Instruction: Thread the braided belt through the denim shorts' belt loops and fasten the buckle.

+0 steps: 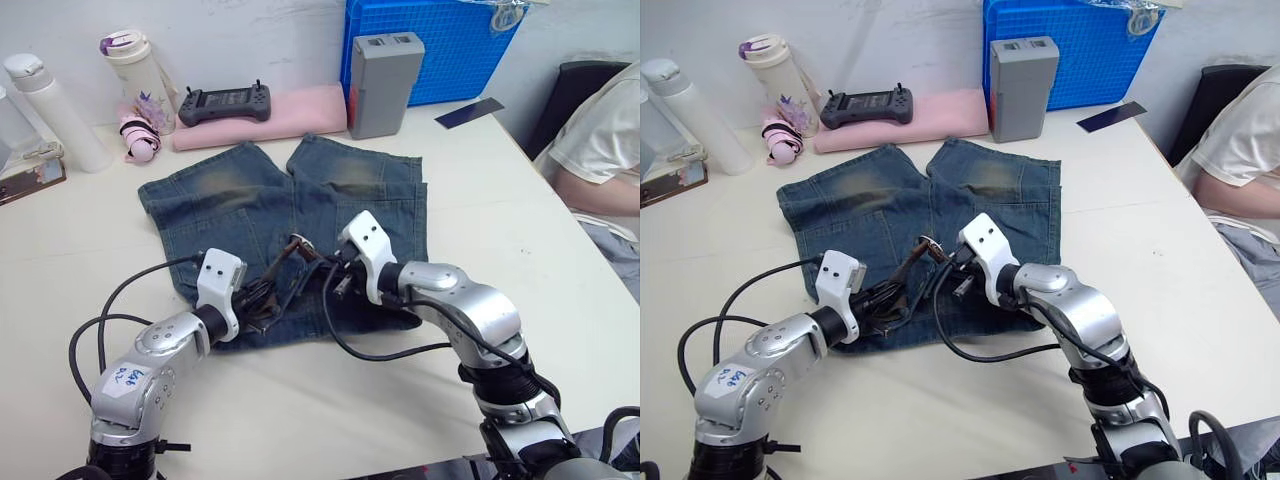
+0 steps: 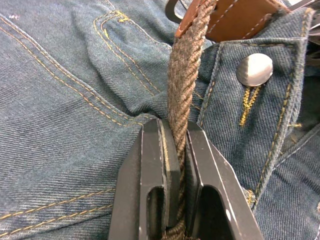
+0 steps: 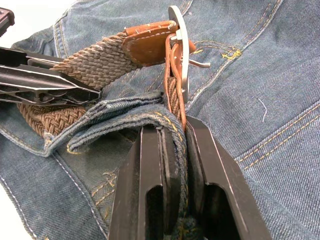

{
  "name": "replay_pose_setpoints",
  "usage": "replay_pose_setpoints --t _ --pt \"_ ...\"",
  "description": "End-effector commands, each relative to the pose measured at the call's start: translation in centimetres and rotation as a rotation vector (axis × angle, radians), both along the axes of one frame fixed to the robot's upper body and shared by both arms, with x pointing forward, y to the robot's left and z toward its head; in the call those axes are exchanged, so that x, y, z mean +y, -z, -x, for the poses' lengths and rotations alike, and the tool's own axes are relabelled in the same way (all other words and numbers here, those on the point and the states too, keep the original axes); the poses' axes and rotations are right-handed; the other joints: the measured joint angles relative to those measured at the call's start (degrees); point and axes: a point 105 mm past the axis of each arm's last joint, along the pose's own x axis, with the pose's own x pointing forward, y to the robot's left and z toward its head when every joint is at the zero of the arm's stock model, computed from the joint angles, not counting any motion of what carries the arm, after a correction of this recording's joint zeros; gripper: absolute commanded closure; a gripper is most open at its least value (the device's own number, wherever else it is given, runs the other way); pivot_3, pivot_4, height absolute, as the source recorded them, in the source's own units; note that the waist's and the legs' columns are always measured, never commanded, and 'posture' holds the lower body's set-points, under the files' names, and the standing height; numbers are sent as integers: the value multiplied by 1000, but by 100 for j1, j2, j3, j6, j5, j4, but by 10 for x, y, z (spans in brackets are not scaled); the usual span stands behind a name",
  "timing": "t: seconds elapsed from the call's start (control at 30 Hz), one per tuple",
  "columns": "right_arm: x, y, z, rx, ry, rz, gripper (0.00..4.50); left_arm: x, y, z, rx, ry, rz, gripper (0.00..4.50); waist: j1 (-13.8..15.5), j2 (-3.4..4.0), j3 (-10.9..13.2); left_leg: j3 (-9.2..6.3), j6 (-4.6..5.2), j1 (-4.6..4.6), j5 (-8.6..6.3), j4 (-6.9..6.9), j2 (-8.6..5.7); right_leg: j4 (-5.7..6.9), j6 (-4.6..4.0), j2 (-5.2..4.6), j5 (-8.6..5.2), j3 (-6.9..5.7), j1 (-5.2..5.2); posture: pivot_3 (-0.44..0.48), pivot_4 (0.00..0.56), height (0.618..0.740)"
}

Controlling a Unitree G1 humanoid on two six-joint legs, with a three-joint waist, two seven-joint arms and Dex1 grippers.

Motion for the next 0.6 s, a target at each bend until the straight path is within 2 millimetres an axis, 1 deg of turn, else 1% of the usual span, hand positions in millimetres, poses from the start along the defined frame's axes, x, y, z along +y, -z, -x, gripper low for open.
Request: replay_pose_setpoints --t 0.03,0.1,0.2,0.43,0.5,0.6 --pt "8 -15 10 -70 -64 -16 4480 0 -3 0 -16 10 -5 4500 0 0 0 0 0 0 0 0 0 0 0 0 0 -1 0 0 150 709" --pt "11 -15 14 -85 -97 2 4480 0 -3 -2 -16 11 -9 4500 3 0 0 0 0 0 0 0 0 0 0 0 0 -1 0 0 150 709" --pt "15 -11 21 -109 -151 51 4480 -9 -5 -7 -30 39 -8 4500 6 0 0 0 0 0 0 0 0 -1 0 0 0 -1 0 0 150 709" --pt "21 -4 22 -116 -178 94 4480 -31 -12 -14 -62 108 9 4500 3 0 0 0 0 0 0 0 0 -1 0 0 0 -2 0 0 150 709" --pt "27 0 25 -140 -209 142 4480 -40 -14 -18 -72 123 21 4500 7 0 0 0 0 0 0 0 0 -1 0 0 0 -1 0 0 150 709" --pt "27 6 27 -178 -249 225 4480 -42 -16 -21 -79 126 26 4500 4 -1 -1 0 0 0 0 3 -2 0 0 -1 0 -1 1 0 150 709"
